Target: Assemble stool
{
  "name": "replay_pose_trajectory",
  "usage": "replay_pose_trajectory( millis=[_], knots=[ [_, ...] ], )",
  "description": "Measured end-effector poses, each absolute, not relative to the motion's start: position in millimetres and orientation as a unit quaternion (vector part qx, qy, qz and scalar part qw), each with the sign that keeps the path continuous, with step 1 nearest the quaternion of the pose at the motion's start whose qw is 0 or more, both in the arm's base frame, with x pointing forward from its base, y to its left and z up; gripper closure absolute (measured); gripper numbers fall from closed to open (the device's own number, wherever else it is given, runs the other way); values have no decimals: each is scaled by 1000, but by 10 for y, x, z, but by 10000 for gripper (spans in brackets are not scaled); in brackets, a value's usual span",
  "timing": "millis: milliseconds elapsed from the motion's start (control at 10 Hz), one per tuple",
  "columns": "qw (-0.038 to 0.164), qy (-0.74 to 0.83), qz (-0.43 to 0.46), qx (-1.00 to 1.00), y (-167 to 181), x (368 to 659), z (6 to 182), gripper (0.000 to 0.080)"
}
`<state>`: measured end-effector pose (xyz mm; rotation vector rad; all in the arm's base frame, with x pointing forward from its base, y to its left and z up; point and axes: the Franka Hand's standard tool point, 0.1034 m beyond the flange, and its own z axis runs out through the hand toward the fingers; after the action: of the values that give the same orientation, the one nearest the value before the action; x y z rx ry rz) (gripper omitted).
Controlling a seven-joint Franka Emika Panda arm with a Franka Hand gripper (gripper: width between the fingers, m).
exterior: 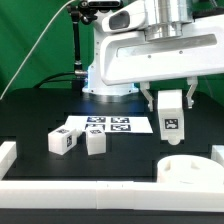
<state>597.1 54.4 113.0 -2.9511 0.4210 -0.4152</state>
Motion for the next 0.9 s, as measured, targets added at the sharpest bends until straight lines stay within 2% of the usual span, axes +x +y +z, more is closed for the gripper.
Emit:
replay_pose_trajectory(
  millis=[100, 200, 400, 800, 900],
  knots=[
    [63, 134, -158, -976, 582, 5989, 1133, 462],
    [60, 111, -185, -975, 700, 6075, 1192, 462],
    [63, 102, -181, -976, 744, 6190, 1364, 462],
    [61, 98, -183, -976, 761, 6176, 1309, 462],
    [55, 69, -195, -977, 889, 6199, 1287, 462]
  ],
)
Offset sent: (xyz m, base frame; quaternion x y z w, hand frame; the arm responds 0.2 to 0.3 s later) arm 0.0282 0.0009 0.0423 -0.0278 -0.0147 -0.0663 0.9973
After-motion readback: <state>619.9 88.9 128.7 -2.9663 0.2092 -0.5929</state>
